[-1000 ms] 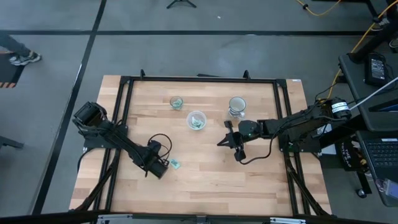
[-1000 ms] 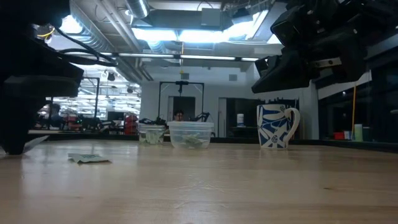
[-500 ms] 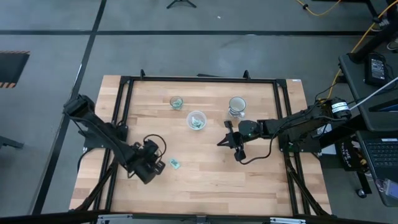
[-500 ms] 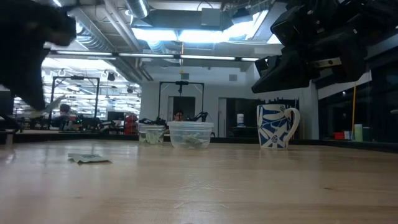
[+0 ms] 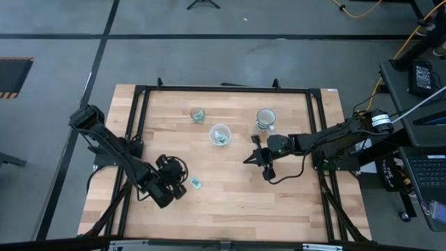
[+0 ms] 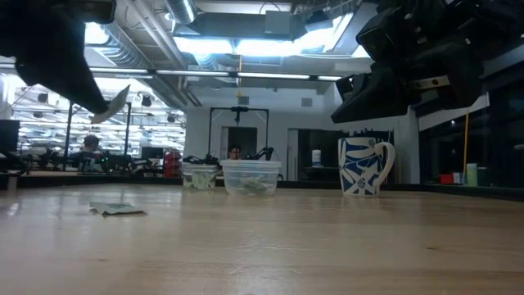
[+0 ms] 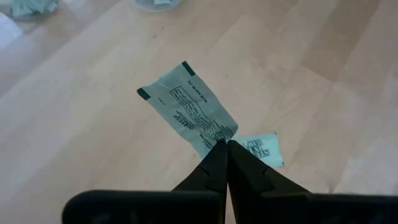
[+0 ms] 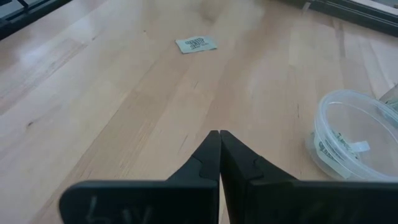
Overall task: Pick and place Stevia / Truvia into bins
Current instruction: Put the stevia packet into the glass container
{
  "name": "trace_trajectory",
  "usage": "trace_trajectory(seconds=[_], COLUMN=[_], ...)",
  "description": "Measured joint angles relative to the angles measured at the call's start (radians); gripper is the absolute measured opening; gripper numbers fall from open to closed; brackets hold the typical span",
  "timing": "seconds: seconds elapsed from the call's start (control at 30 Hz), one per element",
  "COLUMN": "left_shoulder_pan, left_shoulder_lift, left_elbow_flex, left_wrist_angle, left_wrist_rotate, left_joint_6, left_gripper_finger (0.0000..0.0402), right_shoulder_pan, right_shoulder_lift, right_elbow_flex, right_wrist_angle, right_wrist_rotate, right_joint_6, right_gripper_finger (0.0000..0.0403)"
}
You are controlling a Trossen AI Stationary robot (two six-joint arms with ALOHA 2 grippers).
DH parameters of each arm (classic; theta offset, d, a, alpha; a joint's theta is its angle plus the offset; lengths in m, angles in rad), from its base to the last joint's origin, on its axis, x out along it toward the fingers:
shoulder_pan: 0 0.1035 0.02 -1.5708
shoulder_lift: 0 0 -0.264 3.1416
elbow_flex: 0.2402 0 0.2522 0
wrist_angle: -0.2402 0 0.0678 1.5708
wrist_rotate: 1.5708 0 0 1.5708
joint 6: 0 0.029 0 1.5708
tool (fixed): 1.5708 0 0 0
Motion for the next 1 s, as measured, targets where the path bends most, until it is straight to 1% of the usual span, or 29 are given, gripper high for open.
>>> trace_trajectory(seconds=[0.07,0.17,0.33,0.57,0.73,1.0], left_shoulder_pan=[0.019,0.058,0.136,0.285,0.395,0.553], left_shoulder_lift=[0.000,0.000,-0.001,-0.001,-0.001,-0.002], left_elbow_flex=[0.000,0.000,0.000,0.000,0.000,0.001], left_wrist_angle=[0.002,0.004,0.032,0.057,0.100,0.102], left_wrist_rotate=[0.010,0.057,0.117,0.227,0.303,0.382], left_joint_6=[0.028,0.069,0.205,0.396,0.565,0.754], left_gripper_finger=[0.0002,0.0002,0.0002,0.0002,0.0002,0.0002], right_shoulder_pan=[0.000,0.000,0.000,0.000,0.000,0.000], right_shoulder_lift=[0.000,0.000,0.000,0.000,0.000,0.000], right_elbow_flex=[0.000,0.000,0.000,0.000,0.000,0.000], right_wrist_angle=[-0.003,-0.003,-0.003,-0.002,-0.002,-0.011], right_wrist_rotate=[0.000,0.000,0.000,0.000,-0.001,-0.001], right_joint_6=[0.000,-0.001,-0.003,-0.003,0.001,0.003], right_gripper_finger=[0.0006,0.0006,0.0006,0.0006,0.0006,0.0006])
